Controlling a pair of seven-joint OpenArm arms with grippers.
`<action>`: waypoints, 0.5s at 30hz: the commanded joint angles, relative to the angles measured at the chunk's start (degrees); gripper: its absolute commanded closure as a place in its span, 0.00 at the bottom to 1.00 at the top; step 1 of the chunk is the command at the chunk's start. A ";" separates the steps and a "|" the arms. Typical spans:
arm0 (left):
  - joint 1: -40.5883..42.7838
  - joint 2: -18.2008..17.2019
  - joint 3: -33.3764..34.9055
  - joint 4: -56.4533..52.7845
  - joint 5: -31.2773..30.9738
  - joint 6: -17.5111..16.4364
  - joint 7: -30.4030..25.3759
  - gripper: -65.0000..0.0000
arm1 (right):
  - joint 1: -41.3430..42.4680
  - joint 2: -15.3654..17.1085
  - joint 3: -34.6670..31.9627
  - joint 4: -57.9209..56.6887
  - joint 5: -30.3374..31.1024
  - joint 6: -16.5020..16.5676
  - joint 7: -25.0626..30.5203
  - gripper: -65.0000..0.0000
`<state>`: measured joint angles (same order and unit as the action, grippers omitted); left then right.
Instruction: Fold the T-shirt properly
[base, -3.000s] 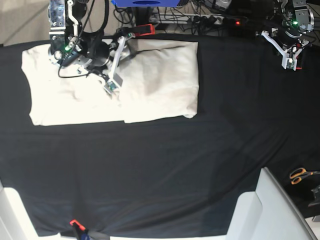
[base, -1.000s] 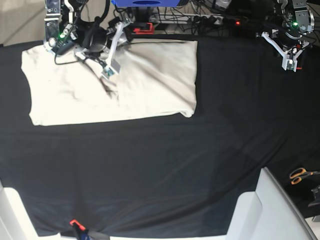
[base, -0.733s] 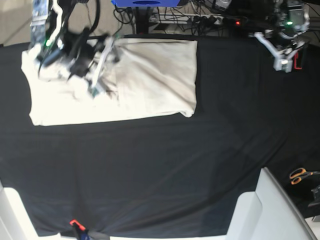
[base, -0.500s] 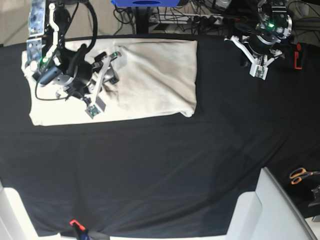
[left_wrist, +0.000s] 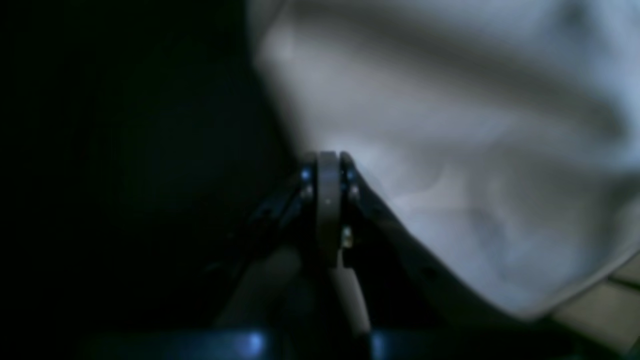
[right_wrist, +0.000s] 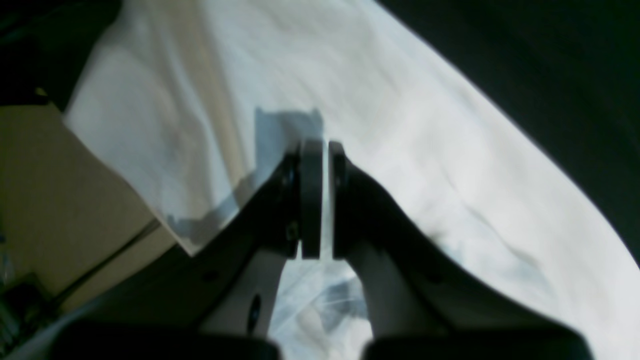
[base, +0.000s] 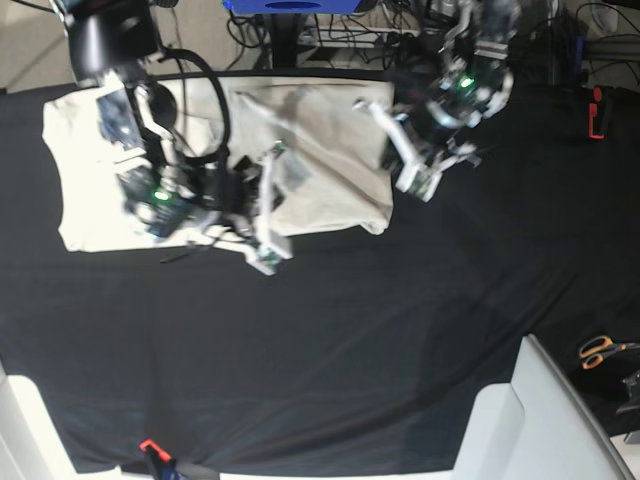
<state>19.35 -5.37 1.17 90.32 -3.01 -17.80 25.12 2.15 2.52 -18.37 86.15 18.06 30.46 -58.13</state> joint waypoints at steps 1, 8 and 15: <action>-1.02 0.49 0.72 0.18 -0.03 0.09 -0.90 1.00 | 1.94 0.16 -0.75 -1.45 0.09 -0.17 1.12 0.97; -6.48 1.63 9.60 -9.58 -0.03 0.35 -0.99 1.00 | 7.30 0.24 -4.44 -14.90 0.09 -0.17 8.68 0.97; -6.56 0.84 10.39 -14.68 -0.03 3.78 -1.08 1.00 | 10.64 2.18 -4.44 -23.07 0.09 -0.17 13.34 0.97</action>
<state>12.38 -4.10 11.68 76.14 -4.78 -15.31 20.08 11.57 4.75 -22.98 62.41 18.46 30.55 -44.97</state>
